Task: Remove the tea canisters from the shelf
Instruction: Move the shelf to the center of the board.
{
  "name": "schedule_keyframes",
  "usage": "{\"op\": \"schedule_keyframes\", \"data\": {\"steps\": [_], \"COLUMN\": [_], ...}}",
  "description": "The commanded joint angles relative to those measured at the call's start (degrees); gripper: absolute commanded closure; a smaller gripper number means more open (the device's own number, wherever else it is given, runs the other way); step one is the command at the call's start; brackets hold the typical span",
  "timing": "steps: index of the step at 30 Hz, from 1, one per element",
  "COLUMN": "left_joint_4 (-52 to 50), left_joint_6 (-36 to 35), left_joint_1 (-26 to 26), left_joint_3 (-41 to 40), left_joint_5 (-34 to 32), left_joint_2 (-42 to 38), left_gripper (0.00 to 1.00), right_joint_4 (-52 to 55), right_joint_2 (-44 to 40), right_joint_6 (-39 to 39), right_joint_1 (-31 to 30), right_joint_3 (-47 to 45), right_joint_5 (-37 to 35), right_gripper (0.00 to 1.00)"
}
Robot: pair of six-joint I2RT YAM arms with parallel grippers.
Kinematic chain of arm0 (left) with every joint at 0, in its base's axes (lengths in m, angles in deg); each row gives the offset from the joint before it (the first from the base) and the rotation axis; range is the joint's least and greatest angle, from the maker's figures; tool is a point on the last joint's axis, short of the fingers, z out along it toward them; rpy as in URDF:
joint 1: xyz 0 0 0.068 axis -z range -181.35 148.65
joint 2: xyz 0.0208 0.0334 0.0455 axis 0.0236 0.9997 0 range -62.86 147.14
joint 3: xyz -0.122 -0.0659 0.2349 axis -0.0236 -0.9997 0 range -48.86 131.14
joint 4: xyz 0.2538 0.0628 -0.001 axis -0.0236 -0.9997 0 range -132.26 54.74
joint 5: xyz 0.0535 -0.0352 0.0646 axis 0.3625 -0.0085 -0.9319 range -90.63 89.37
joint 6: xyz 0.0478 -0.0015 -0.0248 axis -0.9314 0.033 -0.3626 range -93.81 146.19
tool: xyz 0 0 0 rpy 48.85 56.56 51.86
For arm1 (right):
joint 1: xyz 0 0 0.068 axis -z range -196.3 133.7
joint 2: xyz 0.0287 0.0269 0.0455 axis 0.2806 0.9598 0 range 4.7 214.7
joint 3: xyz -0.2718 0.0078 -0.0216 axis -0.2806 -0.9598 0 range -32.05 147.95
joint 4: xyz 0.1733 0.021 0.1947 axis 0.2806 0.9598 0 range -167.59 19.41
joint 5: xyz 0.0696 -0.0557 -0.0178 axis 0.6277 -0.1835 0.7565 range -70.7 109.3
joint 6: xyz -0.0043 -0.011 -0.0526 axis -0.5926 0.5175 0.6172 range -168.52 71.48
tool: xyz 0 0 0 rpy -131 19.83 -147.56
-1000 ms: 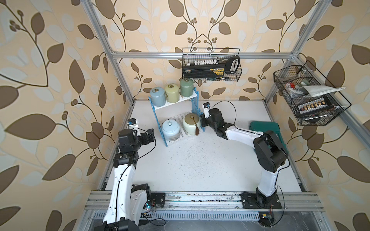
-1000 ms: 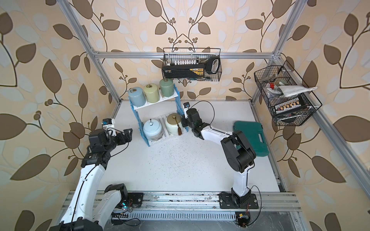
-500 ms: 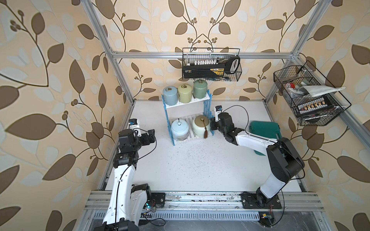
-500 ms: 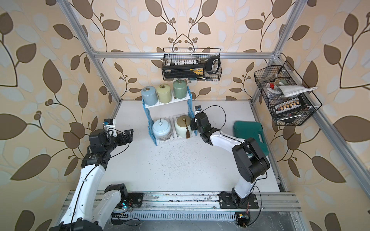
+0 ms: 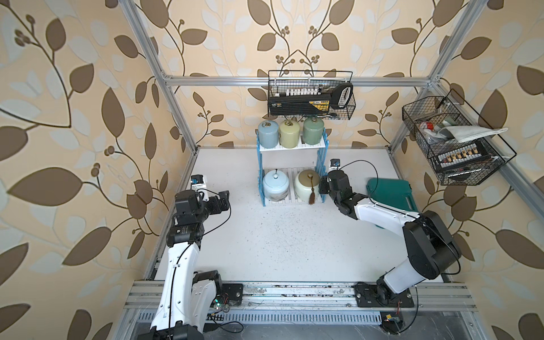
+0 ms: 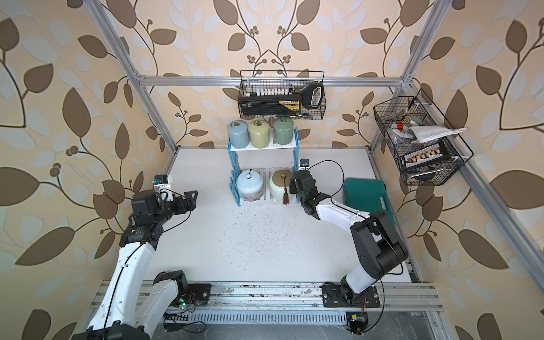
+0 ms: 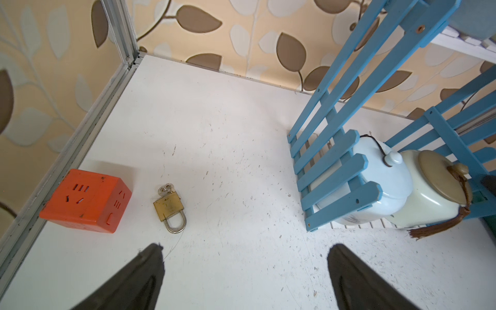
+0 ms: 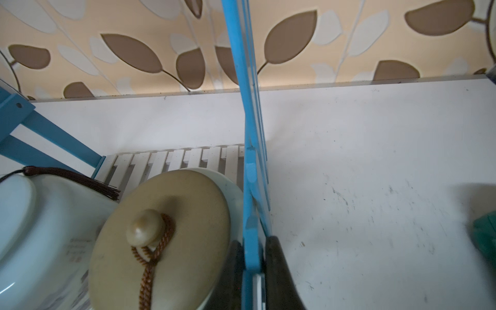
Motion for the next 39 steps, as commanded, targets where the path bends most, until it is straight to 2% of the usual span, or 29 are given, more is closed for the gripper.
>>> {"op": "schedule_keyframes", "data": {"steps": [1, 7, 15, 23, 33, 37, 39], "left_joint_4": [1.9, 1.0, 1.7, 2.4, 1.2, 2.1, 2.2], "left_joint_6": [-0.8, -1.3, -1.1, -0.9, -0.7, -2.3, -2.4], "left_joint_1": [0.9, 0.9, 1.0, 0.6, 0.2, 0.6, 0.7], "left_joint_3": [0.6, 1.3, 0.5, 0.1, 0.8, 0.1, 0.5], "left_joint_5": [0.9, 1.9, 2.5, 4.2, 6.7, 9.5, 10.7], "left_joint_2": [-0.4, -0.1, -0.3, -0.5, -0.9, -1.3, -1.3], "left_gripper": [0.01, 0.01, 0.01, 0.01, 0.01, 0.01, 0.01], "right_joint_4": [-0.6, -0.7, -2.4, -2.0, -0.4, -1.3, 0.0], "right_joint_2": [-2.3, -0.9, 1.1, 0.1, -1.4, -4.1, -5.8], "right_joint_6": [-5.6, -4.7, -1.6, -2.5, -3.6, -1.1, 0.0], "right_joint_1": [1.8, 2.2, 3.9, 6.4, 6.5, 6.5, 6.6], "right_joint_3": [-1.0, 0.2, 0.6, -0.5, -0.8, -1.1, -0.7], "right_joint_5": [-13.4, -13.3, -9.5, -8.7, -6.5, -4.8, -2.9], "right_gripper": [1.0, 1.0, 1.0, 1.0, 0.99, 0.6, 0.51]}}
